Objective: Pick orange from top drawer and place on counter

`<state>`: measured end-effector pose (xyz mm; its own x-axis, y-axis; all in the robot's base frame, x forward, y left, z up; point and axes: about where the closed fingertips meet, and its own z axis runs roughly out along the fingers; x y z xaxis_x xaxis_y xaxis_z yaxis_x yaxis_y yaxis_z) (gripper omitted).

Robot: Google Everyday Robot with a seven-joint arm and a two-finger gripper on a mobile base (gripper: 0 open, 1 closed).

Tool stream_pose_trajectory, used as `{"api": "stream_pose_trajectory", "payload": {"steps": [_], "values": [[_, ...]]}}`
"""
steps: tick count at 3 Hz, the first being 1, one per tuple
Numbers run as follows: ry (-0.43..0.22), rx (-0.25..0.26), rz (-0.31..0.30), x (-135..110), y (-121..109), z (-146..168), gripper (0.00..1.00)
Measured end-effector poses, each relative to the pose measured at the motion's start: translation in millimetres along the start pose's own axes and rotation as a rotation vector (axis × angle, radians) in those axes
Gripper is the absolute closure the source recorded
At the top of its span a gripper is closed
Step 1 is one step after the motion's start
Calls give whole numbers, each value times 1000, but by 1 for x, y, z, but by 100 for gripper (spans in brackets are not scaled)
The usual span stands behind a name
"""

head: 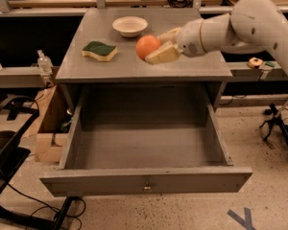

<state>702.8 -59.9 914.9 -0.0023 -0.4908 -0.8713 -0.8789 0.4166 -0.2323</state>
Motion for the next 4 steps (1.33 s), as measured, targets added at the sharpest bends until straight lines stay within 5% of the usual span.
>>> {"api": "stream_pose_trajectory", "payload": {"steps": [1,2,4], "values": [[9,74,9,-25,-34,2,100],[38,121,2,-20,-54,31,100],[133,189,74,68,-68,64,100]]}}
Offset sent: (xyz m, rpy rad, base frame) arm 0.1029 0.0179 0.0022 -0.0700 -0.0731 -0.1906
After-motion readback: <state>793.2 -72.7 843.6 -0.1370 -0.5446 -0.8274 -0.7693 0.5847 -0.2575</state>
